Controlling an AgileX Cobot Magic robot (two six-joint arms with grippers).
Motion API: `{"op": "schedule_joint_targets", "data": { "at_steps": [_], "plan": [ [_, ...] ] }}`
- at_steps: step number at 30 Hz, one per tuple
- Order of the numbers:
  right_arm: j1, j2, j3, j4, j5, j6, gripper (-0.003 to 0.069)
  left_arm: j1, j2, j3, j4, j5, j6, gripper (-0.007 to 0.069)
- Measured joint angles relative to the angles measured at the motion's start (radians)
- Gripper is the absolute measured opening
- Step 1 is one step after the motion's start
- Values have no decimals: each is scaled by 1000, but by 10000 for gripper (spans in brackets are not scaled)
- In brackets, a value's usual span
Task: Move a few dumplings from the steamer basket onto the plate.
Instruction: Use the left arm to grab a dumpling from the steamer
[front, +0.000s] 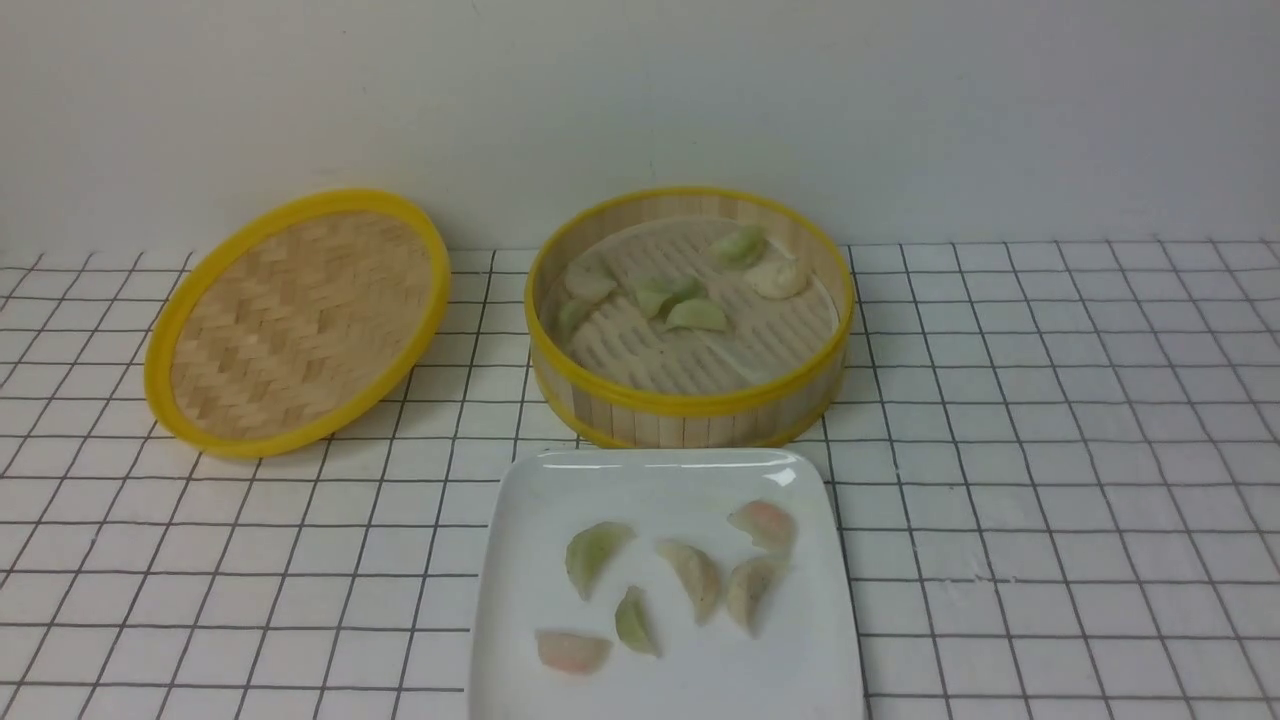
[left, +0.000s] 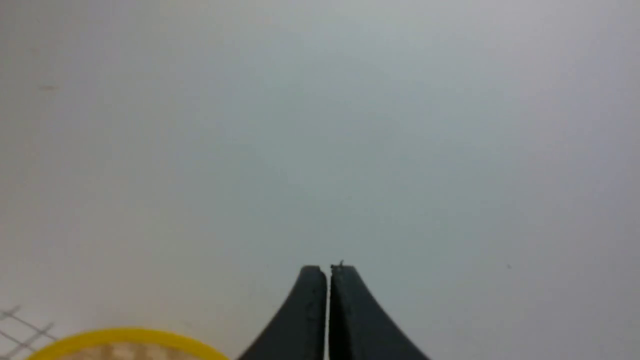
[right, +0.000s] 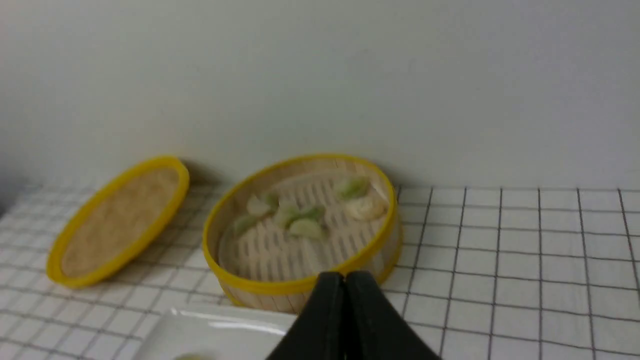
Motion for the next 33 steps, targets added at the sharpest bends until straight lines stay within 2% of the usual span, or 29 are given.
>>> {"op": "schedule_joint_targets", "data": {
  "at_steps": [5,6,9,13,16,18,19,21,24,25,33],
  "plan": [
    [0,271,-221,-55,205,-12,-15,0,324,-366,63,537,33,-6],
    [0,289,-232,-57,220,-13,-15,0,375,-415,67,607,50,-6],
    [0,412,-283,-71,329,-13,-15,0,687,-681,69,929,198,-6],
    [0,463,-284,-78,388,-13,-15,-2,987,-888,40,1113,349,-6],
    [0,467,-286,-82,409,-14,-15,-45,1204,-1064,27,1224,404,-6],
    [0,467,-291,-82,419,-16,-15,-115,1354,-1184,54,1269,422,-6],
    [0,467,-291,-82,419,-16,-15,-122,1366,-1208,62,1276,422,-6],
    [0,467,-291,-82,426,-16,-15,-202,1514,-1361,128,1318,421,-6],
    [0,467,-291,-82,432,-16,-15,-262,1644,-1509,191,1368,410,-6],
    [0,467,-291,-82,434,-16,-15,-297,1733,-1619,229,1388,403,-6],
    [0,467,-291,-86,434,-16,-15,-348,2064,-1996,283,1395,395,-6]
  ]
}}
